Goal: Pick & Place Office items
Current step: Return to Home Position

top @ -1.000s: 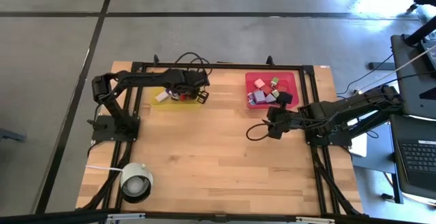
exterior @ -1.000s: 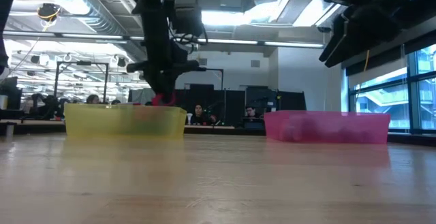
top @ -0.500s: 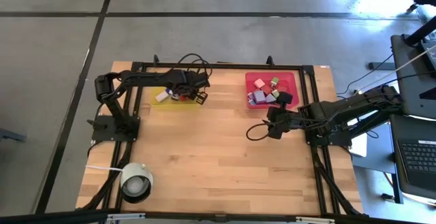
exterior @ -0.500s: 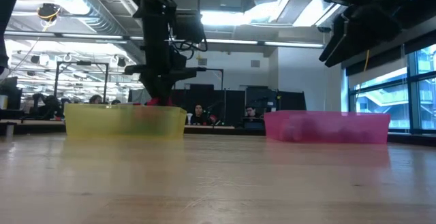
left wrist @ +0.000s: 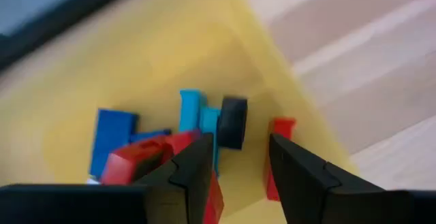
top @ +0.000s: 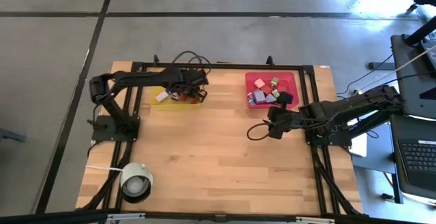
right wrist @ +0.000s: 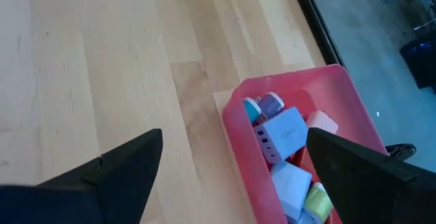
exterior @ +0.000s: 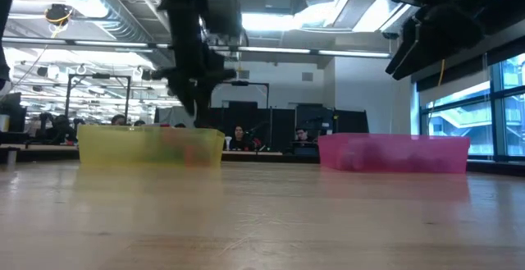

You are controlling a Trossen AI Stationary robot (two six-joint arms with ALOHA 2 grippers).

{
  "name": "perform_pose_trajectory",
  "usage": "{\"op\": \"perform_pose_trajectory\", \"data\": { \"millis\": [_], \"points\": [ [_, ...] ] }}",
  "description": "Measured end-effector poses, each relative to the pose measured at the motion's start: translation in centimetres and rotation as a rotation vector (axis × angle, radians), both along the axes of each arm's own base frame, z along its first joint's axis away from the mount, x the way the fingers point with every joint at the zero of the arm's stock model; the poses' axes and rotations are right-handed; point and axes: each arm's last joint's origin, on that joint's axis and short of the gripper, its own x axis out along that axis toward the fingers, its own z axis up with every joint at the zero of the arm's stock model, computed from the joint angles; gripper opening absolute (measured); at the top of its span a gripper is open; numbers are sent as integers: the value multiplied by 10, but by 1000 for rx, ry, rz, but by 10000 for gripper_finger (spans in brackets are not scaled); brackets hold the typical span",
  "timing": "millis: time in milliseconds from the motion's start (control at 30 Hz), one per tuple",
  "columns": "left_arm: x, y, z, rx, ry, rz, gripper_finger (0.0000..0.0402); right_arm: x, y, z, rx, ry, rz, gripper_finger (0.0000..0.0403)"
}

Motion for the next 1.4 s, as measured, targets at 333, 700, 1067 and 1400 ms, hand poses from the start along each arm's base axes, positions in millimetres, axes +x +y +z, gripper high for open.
{"op": "perform_pose_trajectory", "data": {
  "millis": [333,700,1067,1400],
  "points": [
    [-39,-46,92,317,-236,-21,141,-30,-9,19,23,-82,-59,366],
    [-98,-114,133,457,-372,-46,141,-62,-9,-6,104,-246,-38,366],
    [-136,-139,129,454,-362,28,141,-62,-4,-35,177,-502,-10,366],
    [-139,-146,129,454,-385,12,141,-60,-1,-77,240,-615,41,366]
  ]
}}
